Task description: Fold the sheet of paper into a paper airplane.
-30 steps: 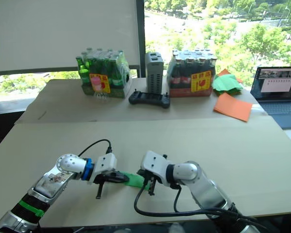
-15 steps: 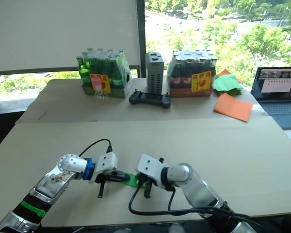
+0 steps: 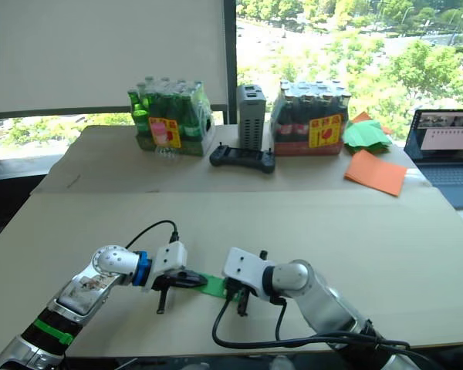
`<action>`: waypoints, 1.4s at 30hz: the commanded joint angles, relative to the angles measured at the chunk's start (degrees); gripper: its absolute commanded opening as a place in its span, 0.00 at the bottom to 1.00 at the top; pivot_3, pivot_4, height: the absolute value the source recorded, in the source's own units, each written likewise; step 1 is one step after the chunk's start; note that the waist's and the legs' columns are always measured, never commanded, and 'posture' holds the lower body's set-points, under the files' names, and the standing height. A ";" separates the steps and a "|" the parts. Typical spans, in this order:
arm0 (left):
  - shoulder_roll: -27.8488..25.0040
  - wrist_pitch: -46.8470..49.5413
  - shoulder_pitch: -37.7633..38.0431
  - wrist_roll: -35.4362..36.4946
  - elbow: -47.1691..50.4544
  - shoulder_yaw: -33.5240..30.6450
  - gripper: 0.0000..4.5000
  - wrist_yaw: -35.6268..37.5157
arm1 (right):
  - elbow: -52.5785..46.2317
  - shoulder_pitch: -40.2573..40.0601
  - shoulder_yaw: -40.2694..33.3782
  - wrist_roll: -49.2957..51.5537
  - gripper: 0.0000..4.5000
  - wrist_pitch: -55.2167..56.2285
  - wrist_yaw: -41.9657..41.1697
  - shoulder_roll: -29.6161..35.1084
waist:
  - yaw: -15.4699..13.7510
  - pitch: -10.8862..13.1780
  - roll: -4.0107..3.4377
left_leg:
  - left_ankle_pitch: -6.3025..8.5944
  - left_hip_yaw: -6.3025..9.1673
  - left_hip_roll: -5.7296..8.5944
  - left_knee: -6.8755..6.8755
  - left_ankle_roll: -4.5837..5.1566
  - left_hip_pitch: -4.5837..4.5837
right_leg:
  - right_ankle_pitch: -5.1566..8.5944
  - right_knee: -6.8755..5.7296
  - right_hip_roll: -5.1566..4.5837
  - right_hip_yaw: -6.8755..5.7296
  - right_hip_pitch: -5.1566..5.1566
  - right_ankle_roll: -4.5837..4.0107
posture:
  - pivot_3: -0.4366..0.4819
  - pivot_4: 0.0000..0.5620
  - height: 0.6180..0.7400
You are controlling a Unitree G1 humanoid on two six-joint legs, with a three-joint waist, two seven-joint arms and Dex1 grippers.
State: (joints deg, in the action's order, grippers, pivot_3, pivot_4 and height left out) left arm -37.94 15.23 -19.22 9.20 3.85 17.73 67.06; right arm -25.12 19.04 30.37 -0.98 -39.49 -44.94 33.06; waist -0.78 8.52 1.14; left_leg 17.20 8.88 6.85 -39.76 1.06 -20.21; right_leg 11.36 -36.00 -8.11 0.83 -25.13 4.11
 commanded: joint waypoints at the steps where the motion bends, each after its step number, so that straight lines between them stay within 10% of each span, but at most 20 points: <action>1: -0.48 0.06 0.38 -0.23 0.86 -0.39 0.00 -0.07 | 1.83 -3.30 0.25 -0.80 0.00 -4.42 -0.62 3.36 | -0.03 0.00 0.00 | 0.00 0.00 0.02 0.00 0.00 0.00 | 0.00 0.00 -0.02 -0.01 0.01 0.01 | 0.48 0.27 0.76; 18: 0.16 -1.16 -0.79 -0.84 -0.40 0.41 0.00 0.27 | -5.88 -8.55 -4.21 0.33 0.00 -7.46 -0.74 10.56 | -0.60 -0.04 0.04 | 0.10 0.03 0.18 -0.02 0.17 0.00 | 0.05 0.04 -0.23 -0.05 0.11 0.16 | 0.48 0.27 0.76; 27: 0.56 -1.95 -1.20 -1.08 -0.98 0.79 0.00 0.58 | -12.61 -5.00 -15.49 11.97 0.00 0.84 -0.98 1.43 | -0.20 -0.03 0.06 | 0.08 0.03 0.17 0.02 0.14 -0.08 | 0.04 0.06 -0.22 -0.05 -0.02 0.16 | 0.48 0.27 0.76; 42: 2.79 -0.73 -4.34 -1.38 -0.44 1.57 0.00 0.99 | -1.47 -6.18 -0.52 1.79 0.00 2.26 0.53 3.08 | 0.18 -0.02 0.06 | -0.01 0.02 0.19 0.01 -0.01 -0.08 | 0.04 0.05 -0.22 -0.04 -0.03 0.16 | 0.48 0.27 0.76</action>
State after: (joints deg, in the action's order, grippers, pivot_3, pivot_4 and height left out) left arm -35.47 14.73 -22.55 7.92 2.69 19.29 68.13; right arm -28.18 13.98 28.15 2.54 -35.83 -43.76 34.80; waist -0.60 8.50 1.19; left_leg 17.20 8.89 7.04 -39.76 1.05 -20.29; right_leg 11.40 -35.95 -8.33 0.79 -25.16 4.27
